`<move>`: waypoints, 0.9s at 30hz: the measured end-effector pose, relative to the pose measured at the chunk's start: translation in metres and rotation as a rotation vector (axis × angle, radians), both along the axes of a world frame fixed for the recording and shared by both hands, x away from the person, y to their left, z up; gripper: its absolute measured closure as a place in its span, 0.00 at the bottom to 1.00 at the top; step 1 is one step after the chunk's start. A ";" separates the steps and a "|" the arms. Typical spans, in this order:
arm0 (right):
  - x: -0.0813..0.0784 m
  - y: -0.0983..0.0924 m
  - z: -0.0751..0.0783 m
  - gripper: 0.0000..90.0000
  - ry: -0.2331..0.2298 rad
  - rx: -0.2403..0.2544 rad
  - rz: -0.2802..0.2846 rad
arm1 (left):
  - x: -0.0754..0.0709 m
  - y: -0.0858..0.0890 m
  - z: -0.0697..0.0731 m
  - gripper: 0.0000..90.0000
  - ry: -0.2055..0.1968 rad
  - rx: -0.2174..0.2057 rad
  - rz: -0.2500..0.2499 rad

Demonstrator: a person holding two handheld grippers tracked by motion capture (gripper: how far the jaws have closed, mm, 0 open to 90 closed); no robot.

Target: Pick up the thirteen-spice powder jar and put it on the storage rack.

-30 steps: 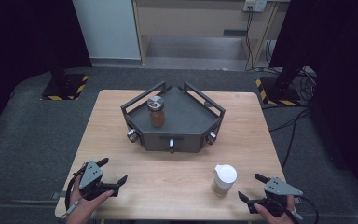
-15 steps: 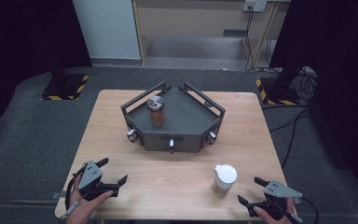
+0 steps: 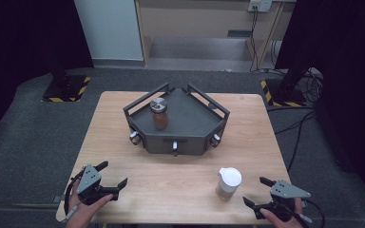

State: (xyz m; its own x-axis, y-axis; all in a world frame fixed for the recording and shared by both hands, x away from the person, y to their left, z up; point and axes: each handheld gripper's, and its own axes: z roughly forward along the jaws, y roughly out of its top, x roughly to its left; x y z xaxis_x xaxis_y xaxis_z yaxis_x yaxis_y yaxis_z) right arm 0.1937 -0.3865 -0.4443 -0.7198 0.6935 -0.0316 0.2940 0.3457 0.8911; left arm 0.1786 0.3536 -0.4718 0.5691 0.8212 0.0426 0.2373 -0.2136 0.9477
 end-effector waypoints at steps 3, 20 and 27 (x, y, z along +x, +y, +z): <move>0.000 0.000 0.005 0.03 -0.003 0.000 0.011 | 0.000 0.001 -0.001 0.02 0.002 -0.005 0.005; 0.001 0.016 0.004 0.02 -0.011 0.020 0.086 | -0.004 0.003 -0.002 0.03 -0.005 -0.020 0.017; 0.013 0.027 0.006 0.03 0.001 0.025 0.124 | -0.003 0.003 -0.004 0.03 -0.002 -0.021 0.014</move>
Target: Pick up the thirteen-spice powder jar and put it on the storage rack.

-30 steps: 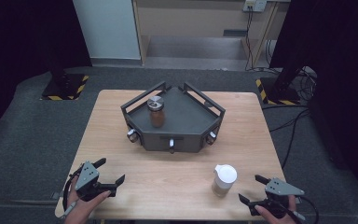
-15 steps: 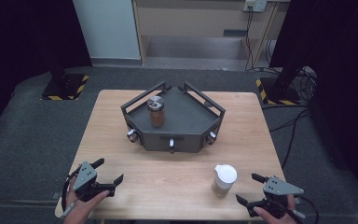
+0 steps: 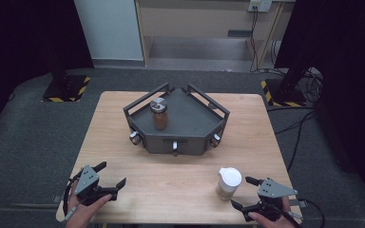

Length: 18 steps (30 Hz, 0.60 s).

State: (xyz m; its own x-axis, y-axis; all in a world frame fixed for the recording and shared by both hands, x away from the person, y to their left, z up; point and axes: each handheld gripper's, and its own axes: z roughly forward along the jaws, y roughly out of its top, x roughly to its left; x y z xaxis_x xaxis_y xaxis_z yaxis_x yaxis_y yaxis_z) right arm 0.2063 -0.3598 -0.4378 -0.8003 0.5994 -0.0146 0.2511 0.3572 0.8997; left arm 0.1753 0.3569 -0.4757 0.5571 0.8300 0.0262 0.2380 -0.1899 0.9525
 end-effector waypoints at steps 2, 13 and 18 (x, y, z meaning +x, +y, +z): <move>0.003 0.002 0.000 0.03 0.002 0.012 0.000 | 0.000 0.000 0.000 0.03 -0.001 -0.003 0.001; 0.011 0.010 0.000 0.05 -0.011 0.006 0.013 | 0.001 -0.001 -0.001 0.03 0.002 0.007 -0.011; 0.014 0.013 -0.002 0.06 -0.006 0.012 0.015 | 0.001 -0.001 -0.001 0.03 0.003 0.005 -0.012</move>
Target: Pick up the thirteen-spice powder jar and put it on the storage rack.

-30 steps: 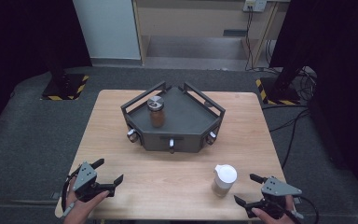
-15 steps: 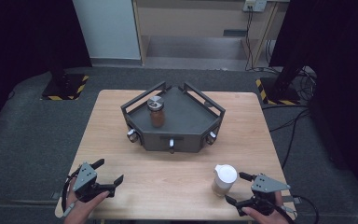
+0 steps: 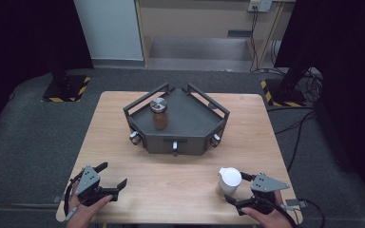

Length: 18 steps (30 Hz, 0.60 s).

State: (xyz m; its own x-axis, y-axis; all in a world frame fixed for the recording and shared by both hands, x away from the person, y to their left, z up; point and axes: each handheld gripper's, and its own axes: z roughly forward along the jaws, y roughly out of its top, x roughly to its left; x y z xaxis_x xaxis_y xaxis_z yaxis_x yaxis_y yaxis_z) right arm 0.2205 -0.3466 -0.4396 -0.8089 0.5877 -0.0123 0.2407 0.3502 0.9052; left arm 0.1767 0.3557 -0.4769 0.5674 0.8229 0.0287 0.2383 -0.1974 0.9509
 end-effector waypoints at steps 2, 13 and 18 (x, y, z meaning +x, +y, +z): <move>0.001 0.001 -0.001 0.07 0.002 0.002 -0.003 | 0.000 0.000 0.000 0.03 0.002 0.001 -0.002; 0.009 0.004 0.001 0.13 -0.002 -0.013 0.009 | 0.002 -0.001 0.000 0.03 0.005 0.009 -0.013; 0.013 0.006 0.002 0.16 0.000 -0.015 0.028 | 0.002 -0.002 0.000 0.03 0.007 0.014 -0.016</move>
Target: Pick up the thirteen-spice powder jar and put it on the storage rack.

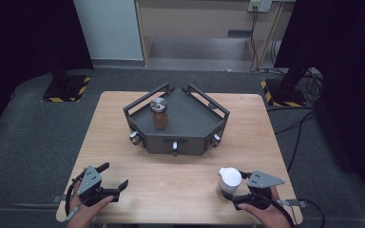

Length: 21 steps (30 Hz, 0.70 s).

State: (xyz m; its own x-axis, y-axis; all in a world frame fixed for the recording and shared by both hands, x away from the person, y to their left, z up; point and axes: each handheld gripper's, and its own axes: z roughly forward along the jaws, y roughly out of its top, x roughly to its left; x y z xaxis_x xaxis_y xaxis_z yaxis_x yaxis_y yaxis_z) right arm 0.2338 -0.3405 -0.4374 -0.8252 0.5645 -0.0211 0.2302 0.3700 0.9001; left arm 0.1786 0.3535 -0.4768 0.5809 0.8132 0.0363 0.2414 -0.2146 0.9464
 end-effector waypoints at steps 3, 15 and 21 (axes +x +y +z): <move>0.002 0.001 0.000 0.19 0.002 0.013 0.005 | 0.001 0.000 0.000 0.03 0.000 0.003 -0.002; 0.002 0.006 0.002 0.29 -0.027 -0.025 0.010 | 0.001 0.000 0.001 0.03 -0.004 0.009 -0.001; 0.001 0.008 0.004 0.34 -0.046 -0.040 0.012 | 0.000 0.001 0.001 0.03 -0.008 0.008 0.002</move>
